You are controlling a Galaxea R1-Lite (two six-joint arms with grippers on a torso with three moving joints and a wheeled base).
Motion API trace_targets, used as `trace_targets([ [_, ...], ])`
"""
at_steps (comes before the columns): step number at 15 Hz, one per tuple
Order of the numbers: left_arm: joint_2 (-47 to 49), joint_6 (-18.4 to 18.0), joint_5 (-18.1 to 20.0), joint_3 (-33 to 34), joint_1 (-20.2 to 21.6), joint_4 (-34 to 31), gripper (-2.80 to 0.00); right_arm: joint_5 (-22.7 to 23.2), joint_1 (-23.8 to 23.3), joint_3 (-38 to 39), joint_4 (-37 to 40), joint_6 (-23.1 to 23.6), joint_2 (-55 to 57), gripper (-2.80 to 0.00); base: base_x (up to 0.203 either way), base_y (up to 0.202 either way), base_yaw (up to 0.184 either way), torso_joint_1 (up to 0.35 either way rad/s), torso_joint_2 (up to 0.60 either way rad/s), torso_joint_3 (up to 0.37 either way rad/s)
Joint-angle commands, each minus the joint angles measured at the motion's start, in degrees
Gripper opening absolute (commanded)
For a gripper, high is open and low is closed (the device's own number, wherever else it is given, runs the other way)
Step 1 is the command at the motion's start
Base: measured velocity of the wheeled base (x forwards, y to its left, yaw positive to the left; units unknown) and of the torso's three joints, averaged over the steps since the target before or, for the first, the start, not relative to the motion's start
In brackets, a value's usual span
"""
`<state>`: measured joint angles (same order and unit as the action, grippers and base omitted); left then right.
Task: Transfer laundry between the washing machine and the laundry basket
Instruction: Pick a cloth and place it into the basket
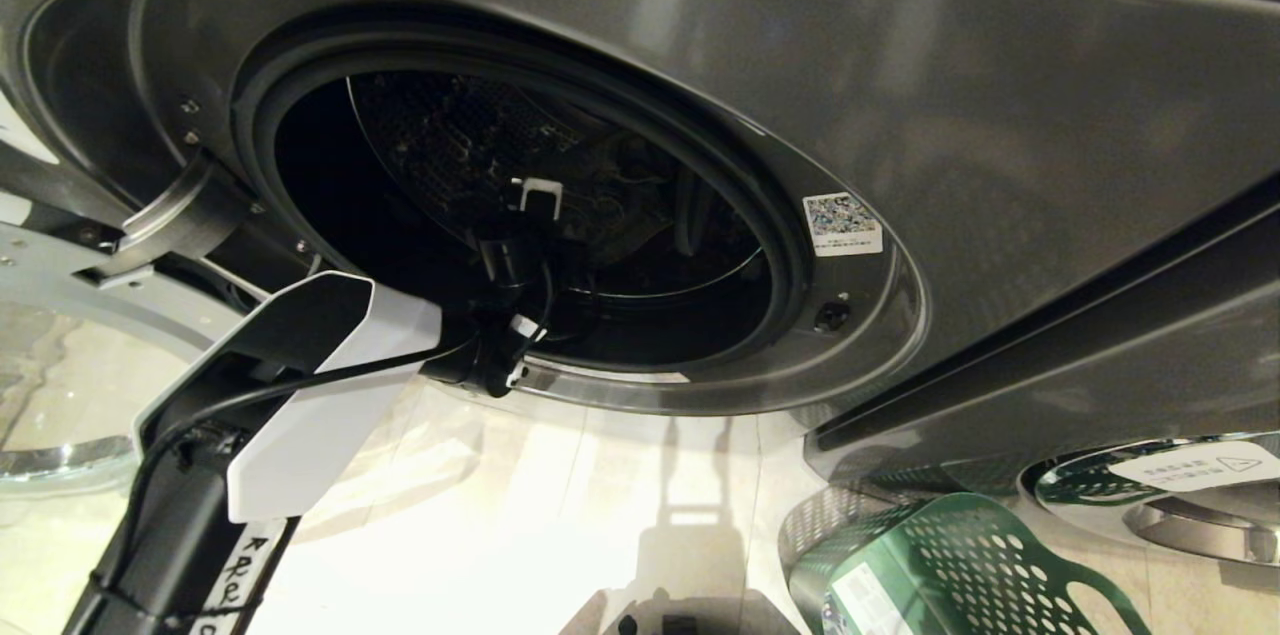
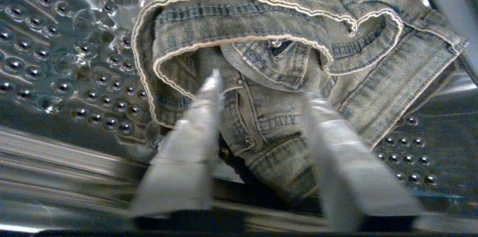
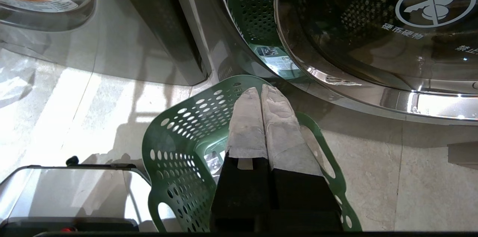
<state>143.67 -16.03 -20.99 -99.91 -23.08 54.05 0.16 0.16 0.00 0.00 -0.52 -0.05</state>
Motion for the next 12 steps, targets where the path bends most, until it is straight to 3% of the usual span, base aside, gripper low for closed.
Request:
trace_targets([
  [1, 0.4, -0.8, -0.2, 0.0, 0.6, 0.8, 0.0, 0.0, 0.0, 0.0, 0.0, 0.0, 0.0, -2.8, 0.0, 0.0, 0.0, 0.0, 0.0, 0.0],
  [3, 0.5, -2.9, -0.3, 0.1, 1.2, 1.6, 0.0, 0.0, 0.0, 0.0, 0.0, 0.0, 0.0, -2.8, 0.0, 0.0, 0.0, 0.0, 0.0, 0.0],
  [6, 0.5, -3.2, -0.3, 0.1, 1.5, 2.1, 0.0, 0.0, 0.0, 0.0, 0.0, 0.0, 0.0, -2.8, 0.0, 0.0, 0.0, 0.0, 0.0, 0.0],
  [10, 0.5, -10.7, -0.5, 0.0, 3.9, 5.9, 0.0, 0.0, 0.0, 0.0, 0.0, 0.0, 0.0, -2.8, 0.0, 0.0, 0.0, 0.0, 0.0, 0.0],
  [12, 0.5, -11.1, -0.2, -0.1, 4.2, 8.3, 0.0, 0.0, 0.0, 0.0, 0.0, 0.0, 0.0, -2.8, 0.0, 0.0, 0.0, 0.0, 0.0, 0.0],
])
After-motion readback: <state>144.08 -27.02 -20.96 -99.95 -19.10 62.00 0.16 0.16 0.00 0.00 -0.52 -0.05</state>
